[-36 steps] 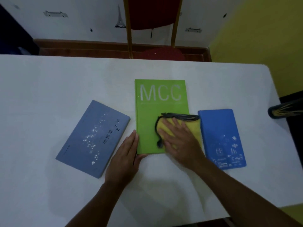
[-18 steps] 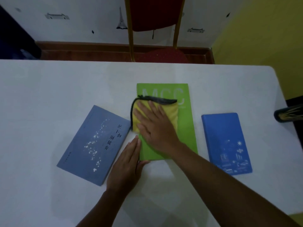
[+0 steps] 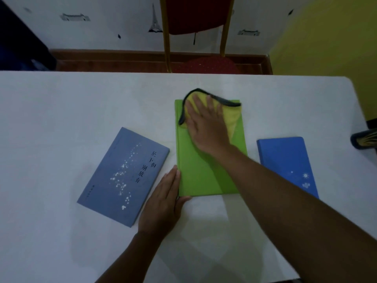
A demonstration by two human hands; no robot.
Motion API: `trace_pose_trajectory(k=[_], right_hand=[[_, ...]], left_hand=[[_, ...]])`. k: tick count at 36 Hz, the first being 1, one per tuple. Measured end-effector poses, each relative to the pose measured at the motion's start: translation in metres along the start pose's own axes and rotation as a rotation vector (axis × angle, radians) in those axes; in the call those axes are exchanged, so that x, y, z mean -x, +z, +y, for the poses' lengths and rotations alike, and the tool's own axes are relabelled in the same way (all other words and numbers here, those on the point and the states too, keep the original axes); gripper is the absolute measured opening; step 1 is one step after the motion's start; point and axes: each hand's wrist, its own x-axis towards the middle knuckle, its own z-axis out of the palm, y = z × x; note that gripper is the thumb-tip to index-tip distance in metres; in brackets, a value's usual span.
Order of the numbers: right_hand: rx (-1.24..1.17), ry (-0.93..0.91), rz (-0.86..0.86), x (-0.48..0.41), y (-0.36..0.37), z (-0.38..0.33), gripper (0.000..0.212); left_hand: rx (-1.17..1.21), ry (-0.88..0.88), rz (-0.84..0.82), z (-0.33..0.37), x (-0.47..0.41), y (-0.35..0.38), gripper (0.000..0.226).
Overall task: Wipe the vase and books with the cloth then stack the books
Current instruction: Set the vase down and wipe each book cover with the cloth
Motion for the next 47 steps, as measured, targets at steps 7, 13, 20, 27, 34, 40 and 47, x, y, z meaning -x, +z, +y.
trace_pose_trajectory(k=[7,13,20,27,34,40,47], right_hand=[[-0.095,-0.167,0.052,0.093,0.021,-0.021,0.052],[-0.065,-0.337,0.061,0.154,0.014,0.047,0.050],[-0.024,-0.062,0.116,0.084,0.001,0.088,0.048],[-0.057,-0.106,0.111,0.095,0.025,-0.003,0.050],[-0.036,-0.284,0.051,0.174,0.027,0.001,0.053],[-0.059,-0.172,0.050,0.186,0.010,0.058,0.047],[-0.055,-0.033,0.059,0.167,0.003,0.059,0.050]], left_hand=[[-0.006,-0.033,0.018,0.004,-0.001,-0.003,0.070],[-0.007,-0.041,-0.016,-0.002,0.001,0.001,0.072],[-0.010,-0.028,-0.011,-0.001,0.000,0.001,0.072],[0.024,-0.048,-0.015,0.003,0.001,-0.004,0.071],[0.072,-0.135,-0.054,0.014,0.002,-0.013,0.071],[0.060,-0.242,-0.099,0.025,0.000,-0.018,0.073],[0.083,-0.354,-0.209,0.046,-0.009,-0.028,0.081]])
